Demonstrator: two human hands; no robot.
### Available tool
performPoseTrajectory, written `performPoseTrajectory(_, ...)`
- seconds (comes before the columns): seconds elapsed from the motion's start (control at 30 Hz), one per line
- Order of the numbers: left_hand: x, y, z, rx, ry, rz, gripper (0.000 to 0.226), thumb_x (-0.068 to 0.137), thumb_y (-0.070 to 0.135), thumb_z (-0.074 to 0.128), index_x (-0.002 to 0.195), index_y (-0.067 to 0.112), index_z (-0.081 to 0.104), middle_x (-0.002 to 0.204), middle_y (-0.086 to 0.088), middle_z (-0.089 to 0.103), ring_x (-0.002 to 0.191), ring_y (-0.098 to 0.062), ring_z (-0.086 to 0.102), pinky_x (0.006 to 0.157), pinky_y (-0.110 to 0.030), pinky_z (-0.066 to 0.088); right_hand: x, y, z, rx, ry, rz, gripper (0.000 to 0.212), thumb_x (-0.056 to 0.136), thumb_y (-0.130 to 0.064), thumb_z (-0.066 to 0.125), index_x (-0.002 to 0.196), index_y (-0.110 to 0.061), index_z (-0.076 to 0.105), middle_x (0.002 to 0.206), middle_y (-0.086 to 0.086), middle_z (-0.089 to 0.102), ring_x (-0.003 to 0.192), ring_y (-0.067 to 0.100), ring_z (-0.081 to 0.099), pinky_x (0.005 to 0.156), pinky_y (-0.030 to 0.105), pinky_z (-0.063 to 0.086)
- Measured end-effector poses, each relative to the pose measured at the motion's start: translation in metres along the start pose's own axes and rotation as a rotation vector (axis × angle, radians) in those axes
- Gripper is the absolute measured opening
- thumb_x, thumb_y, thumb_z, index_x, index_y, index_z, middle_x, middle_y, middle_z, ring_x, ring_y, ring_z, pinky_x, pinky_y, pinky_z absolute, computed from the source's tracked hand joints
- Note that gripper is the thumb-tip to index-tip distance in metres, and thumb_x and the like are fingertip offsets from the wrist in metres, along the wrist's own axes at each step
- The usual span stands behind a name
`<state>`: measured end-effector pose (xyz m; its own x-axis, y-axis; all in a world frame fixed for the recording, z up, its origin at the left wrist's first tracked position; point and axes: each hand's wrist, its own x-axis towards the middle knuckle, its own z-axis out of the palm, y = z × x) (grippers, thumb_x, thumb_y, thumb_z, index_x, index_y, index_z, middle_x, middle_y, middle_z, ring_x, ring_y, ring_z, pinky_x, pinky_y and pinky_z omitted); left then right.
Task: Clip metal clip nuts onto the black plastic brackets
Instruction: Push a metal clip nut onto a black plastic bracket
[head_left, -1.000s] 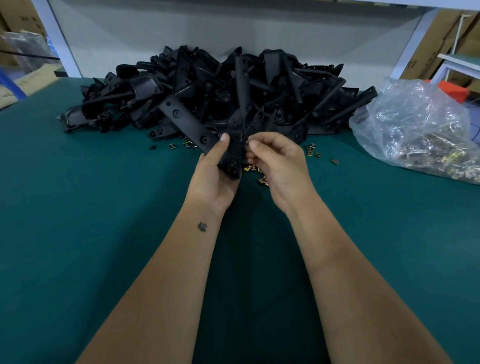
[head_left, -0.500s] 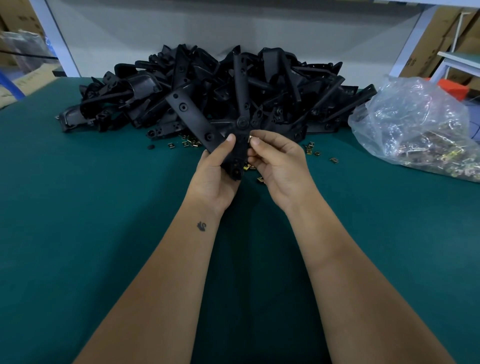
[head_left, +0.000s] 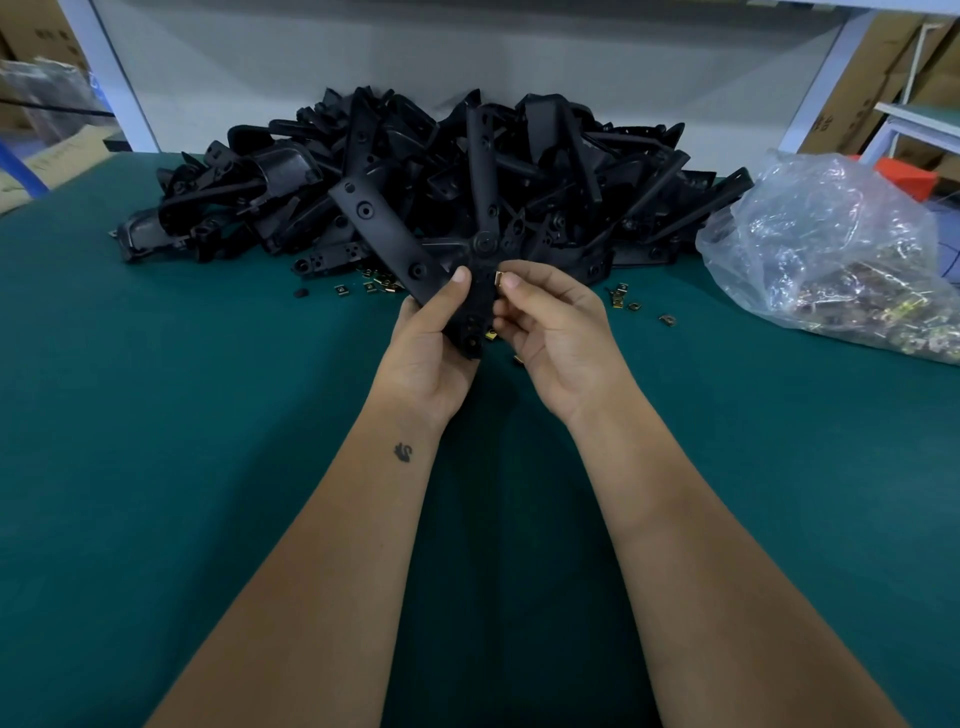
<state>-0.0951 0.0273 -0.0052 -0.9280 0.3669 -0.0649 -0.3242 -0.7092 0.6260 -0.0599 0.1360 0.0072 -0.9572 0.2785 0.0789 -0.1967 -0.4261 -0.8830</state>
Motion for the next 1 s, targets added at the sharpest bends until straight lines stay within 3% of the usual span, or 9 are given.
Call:
performPoseTrajectory(0.23, 0.0009, -0.0029, 0.0021, 0.045, 0.000, 0.002, 0.032, 0.097, 0.011, 0.060, 0.127, 0.011, 0.051, 0.116, -0.008, 0.067, 0.096, -0.016, 0.067, 0.079, -0.026, 0.054, 0.0025, 0.0002, -0.0038, 0.075, 0.047, 0.028, 0.011, 0.090, -0.001, 0.064, 0.094, -0.010, 0.071, 0.076, -0.002, 0.071, 0.065, 0.007, 0.062, 0.066, 0.020, 0.053)
performPoseTrajectory(0.47, 0.0016, -0.0026, 0.0001, 0.026, 0.018, 0.011, 0.030, 0.096, 0.011, 0.061, 0.124, 0.012, 0.050, 0.113, -0.007, 0.068, 0.098, -0.017, 0.068, 0.085, -0.029, 0.054, 0.0039, 0.0028, -0.0028, 0.007, 0.054, 0.071, 0.009, 0.088, -0.002, 0.067, 0.087, -0.010, 0.072, 0.071, -0.002, 0.067, 0.060, 0.006, 0.059, 0.061, 0.019, 0.051)
performPoseTrajectory(0.7, 0.0015, -0.0020, -0.0003, 0.014, -0.013, -0.001, 0.019, 0.094, 0.010, 0.063, 0.111, 0.014, 0.056, 0.103, -0.004, 0.073, 0.094, -0.017, 0.071, 0.079, -0.028, 0.056, 0.0032, 0.0022, -0.0009, 0.026, 0.060, 0.098, 0.014, 0.088, -0.001, 0.066, 0.079, -0.011, 0.071, 0.064, -0.004, 0.063, 0.056, 0.006, 0.055, 0.057, 0.018, 0.049)
performPoseTrajectory(0.9, 0.0010, 0.0013, 0.0011, 0.105, -0.062, -0.017, 0.041, 0.095, 0.013, 0.063, 0.134, 0.009, 0.052, 0.117, -0.008, 0.071, 0.105, -0.019, 0.069, 0.083, -0.028, 0.056, 0.0024, 0.0035, 0.0005, 0.121, 0.058, 0.076, 0.016, 0.090, -0.002, 0.062, 0.077, -0.011, 0.067, 0.066, -0.004, 0.061, 0.057, 0.007, 0.049, 0.059, 0.018, 0.044)
performPoseTrajectory(1.0, 0.0008, 0.0039, -0.0013, 0.152, -0.089, -0.016, 0.042, 0.095, 0.015, 0.062, 0.135, 0.009, 0.050, 0.117, -0.007, 0.071, 0.105, -0.019, 0.069, 0.085, -0.028, 0.056, 0.0014, 0.0049, 0.0021, 0.077, 0.044, 0.039, 0.019, 0.091, -0.002, 0.062, 0.075, -0.011, 0.066, 0.064, -0.005, 0.060, 0.057, 0.007, 0.048, 0.059, 0.019, 0.042)
